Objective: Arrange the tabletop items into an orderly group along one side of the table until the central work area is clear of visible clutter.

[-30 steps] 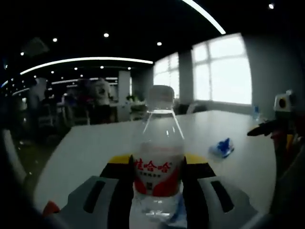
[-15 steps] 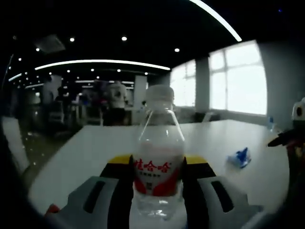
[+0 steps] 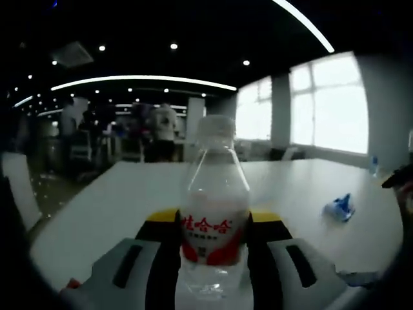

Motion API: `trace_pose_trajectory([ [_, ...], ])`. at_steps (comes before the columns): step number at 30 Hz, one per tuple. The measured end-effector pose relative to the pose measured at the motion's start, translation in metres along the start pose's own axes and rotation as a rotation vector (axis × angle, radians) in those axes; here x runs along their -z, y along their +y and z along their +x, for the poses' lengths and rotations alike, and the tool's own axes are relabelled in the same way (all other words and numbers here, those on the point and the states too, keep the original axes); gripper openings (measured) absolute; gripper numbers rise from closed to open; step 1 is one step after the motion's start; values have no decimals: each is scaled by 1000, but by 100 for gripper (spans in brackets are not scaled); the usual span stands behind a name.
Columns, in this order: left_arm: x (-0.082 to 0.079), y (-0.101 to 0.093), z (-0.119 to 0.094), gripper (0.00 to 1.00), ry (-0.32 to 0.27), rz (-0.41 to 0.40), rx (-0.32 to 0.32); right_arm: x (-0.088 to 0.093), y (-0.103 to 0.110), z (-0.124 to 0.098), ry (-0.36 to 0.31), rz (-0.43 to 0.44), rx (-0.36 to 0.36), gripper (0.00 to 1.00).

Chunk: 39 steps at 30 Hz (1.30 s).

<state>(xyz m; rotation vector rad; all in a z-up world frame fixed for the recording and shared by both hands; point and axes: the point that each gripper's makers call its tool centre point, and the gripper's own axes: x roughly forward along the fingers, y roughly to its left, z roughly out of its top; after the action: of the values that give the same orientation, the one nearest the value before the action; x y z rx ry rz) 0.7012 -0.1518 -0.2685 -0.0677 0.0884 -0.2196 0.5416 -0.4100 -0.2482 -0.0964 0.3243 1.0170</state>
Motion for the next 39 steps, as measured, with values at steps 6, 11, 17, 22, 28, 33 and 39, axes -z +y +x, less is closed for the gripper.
trace_pose_trajectory([
  [6,11,5,9,36,-4,-28,-22,4,-4,0,18,3,7,88],
  [11,16,6,13,36,-27,-27,-36,6,-7,1,24,10,12,88],
  [17,19,6,13,36,-36,8,-44,8,-7,0,31,15,13,88],
  [22,29,13,10,36,-29,12,-67,10,-7,-1,39,15,14,88],
  [28,27,9,8,37,-40,42,-81,11,-6,-2,45,15,13,87],
  [33,28,18,2,38,-56,16,-141,8,-4,-2,34,13,10,87],
  [39,32,20,3,38,-34,21,-149,9,-3,-4,33,13,13,87],
])
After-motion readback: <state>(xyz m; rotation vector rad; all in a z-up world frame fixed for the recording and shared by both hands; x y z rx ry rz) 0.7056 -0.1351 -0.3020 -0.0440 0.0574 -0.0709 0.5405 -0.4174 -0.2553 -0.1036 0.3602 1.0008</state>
